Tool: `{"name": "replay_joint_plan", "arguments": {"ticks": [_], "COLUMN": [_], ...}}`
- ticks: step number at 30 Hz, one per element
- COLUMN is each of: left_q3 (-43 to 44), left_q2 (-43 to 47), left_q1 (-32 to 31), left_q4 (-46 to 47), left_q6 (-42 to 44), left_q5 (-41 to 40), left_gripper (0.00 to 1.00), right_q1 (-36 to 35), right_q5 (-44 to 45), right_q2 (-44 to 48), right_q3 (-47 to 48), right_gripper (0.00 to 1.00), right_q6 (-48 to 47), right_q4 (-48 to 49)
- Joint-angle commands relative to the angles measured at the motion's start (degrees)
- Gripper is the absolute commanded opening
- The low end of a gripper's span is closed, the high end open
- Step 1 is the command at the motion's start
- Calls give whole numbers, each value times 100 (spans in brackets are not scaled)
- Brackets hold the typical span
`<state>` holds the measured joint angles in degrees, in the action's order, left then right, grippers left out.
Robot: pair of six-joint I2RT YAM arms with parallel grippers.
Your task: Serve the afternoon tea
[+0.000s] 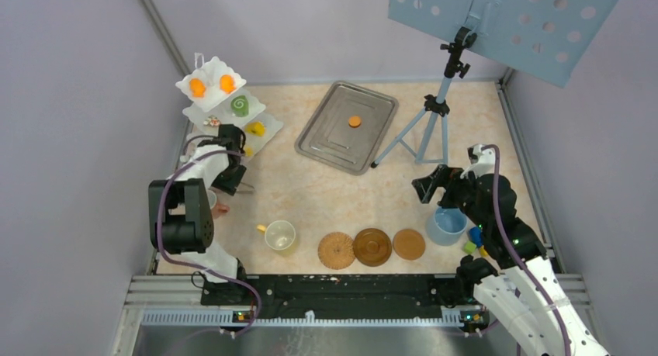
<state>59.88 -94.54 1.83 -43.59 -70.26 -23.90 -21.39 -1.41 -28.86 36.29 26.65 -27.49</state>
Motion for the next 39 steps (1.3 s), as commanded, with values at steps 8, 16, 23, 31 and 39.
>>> {"name": "replay_joint_plan", "arguments": {"ticks": [8,16,23,31,39], "left_q3": [665,1011,1065,2083,2385], "left_q2": [1437,2925,4154,3557,2166], "left_q1": [163,222,222,-444,-3495], "left_q4": [-538,-724,1635,1863,1593], "left_q6": [317,654,3494,5172,6466], "left_q5": [-910,-1247,434,2959,1116], "left_gripper": [51,50,49,49,51], "right_q1": [-59,-59,-63,-60,-59], "right_q5": [1,-27,-13,24,53], "right_q2": [69,44,10,-28,-49], "right_q3": [41,27,36,27,87], "right_gripper": [98,98,98,98,98], "right_q6": [33,9,-11,-14,-4], "right_q4": [154,202,219,229,139]}}
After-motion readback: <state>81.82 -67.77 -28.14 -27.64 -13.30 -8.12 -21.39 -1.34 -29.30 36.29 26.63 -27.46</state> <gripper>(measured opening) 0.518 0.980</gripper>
